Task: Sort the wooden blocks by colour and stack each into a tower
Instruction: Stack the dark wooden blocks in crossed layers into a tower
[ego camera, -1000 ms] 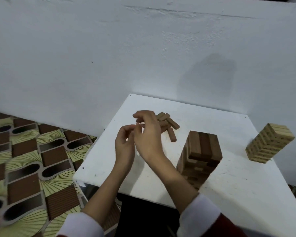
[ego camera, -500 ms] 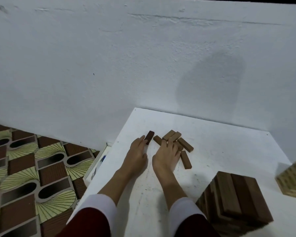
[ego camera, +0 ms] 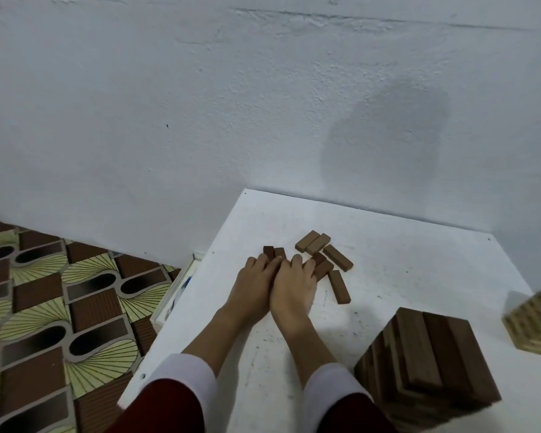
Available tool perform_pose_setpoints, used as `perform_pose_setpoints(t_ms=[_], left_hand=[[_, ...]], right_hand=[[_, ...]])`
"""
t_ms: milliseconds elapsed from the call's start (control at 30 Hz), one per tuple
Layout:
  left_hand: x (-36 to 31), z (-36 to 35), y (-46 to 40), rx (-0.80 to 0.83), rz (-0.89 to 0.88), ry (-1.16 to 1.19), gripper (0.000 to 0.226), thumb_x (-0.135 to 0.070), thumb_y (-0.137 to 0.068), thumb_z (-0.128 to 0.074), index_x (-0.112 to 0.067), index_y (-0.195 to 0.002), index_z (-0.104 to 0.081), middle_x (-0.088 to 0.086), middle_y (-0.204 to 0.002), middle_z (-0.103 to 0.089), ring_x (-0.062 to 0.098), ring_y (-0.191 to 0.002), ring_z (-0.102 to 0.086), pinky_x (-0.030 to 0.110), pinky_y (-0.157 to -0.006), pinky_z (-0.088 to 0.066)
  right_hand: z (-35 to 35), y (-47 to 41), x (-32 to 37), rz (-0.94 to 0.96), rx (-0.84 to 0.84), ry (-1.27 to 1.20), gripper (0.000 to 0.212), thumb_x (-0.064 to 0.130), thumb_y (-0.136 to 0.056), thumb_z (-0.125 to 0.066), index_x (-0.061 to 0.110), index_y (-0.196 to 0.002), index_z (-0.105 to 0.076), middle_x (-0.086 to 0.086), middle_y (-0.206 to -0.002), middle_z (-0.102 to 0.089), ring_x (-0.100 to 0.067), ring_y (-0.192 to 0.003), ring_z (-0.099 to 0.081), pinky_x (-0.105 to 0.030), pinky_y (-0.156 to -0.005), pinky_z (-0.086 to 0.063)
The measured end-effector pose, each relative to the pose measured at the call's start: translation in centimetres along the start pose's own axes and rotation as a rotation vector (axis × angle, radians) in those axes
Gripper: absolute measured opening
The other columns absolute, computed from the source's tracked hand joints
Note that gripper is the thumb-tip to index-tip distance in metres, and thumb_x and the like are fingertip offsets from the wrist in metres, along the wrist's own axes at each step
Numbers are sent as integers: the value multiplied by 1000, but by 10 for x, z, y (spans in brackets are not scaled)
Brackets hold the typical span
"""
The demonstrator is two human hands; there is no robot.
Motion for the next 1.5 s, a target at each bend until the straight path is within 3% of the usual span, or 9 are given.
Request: perform_pose_setpoints(t_ms=[133, 267, 367, 433, 567, 800, 1167, 1367, 1500], left_hand=[[1, -4, 9, 32, 6, -74, 54, -26, -94, -47, -23, -145, -33, 6, -120, -45, 22, -100, -39, 27, -76, -33], [-1, 5, 9, -34, 43, -42, 41, -16, -81, -63, -20, -121, -61, 13, -111, -51, 32, -99, -49, 38, -76, -46], [-3, 2, 5, -11, 59, 5, 39, -16, -87, -56, -17, -126, -57, 16, -144, -37, 36, -136, -27, 49, -108, -33], [-3, -3, 6, 44, 59, 87, 43, -11, -92, -46, -14, -134, -49, 12, -151, -29, 28, -144, -15, 44, -115, -23], [0, -2, 19, 12, 64, 180, 48, -3, -87, -39, -9, -132, -52, 14, -144, -39, 26, -140, -24, 42, -114, -28], [-14, 9, 59, -42, 93, 384, 56, 5, -72, -46, -11, -124, -60, -6, -127, -41, 2, -123, -24, -2, -97, -17], [-20, 16, 108, -42, 337, 645, 70, -3, -74, -63, -18, -137, -35, -13, -123, -35, 6, -120, -35, 8, -90, -34], [-30, 9, 112, 113, 270, 523, 108, -42, -62, -74, -17, -148, -12, -11, -127, -26, 4, -121, -22, 19, -96, -25], [-30, 10, 105, 89, 235, 492, 104, -27, -64, -83, -17, -146, -20, -14, -127, -32, 3, -117, -26, 20, -97, -28]], right_hand=[[-2, 25, 3, 126, -35, -29, 35, 0, -82, -61, 4, -117, -59, -11, -112, -60, -29, -107, -49, -35, -82, -50], [-14, 47, -6, 141, 6, -182, 41, -11, -69, -69, 4, -107, -64, -11, -114, -60, -29, -114, -50, -35, -80, -55], [-18, 62, -14, 160, -36, -253, 45, -11, -67, -72, 4, -109, -65, -10, -118, -61, -30, -115, -54, -35, -73, -58], [-18, 64, -20, 142, -70, -358, 47, -5, -79, -64, 5, -124, -56, -7, -132, -53, -26, -124, -48, -35, -89, -53], [-11, 64, -29, 48, -60, -474, 41, 12, -99, -39, 14, -140, -36, 4, -140, -37, 2, -125, -36, -9, -94, -37], [-7, 74, -32, 101, -81, -564, 36, -4, -86, -35, 6, -107, -62, -4, -126, -54, -20, -108, -44, -34, -90, -48], [2, 112, -46, 7, 127, -645, 63, -19, -82, -32, 6, -139, -36, -5, -144, -33, -17, -132, -30, -27, -114, -23], [1, 112, -50, -56, 188, -686, 54, -14, -85, -40, 8, -134, -41, -5, -132, -38, -14, -115, -36, -22, -102, -35], [1, 111, -52, -30, 122, -603, 43, -10, -90, -41, 6, -130, -46, -9, -125, -44, -19, -115, -38, -21, -94, -37]])
Point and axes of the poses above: each hand's wrist, its own y-axis away from the middle knuckle, its own z-axis out of the back of the hand, x = y × z, the point moved 9 cm from there along -y, towards the middle knuckle
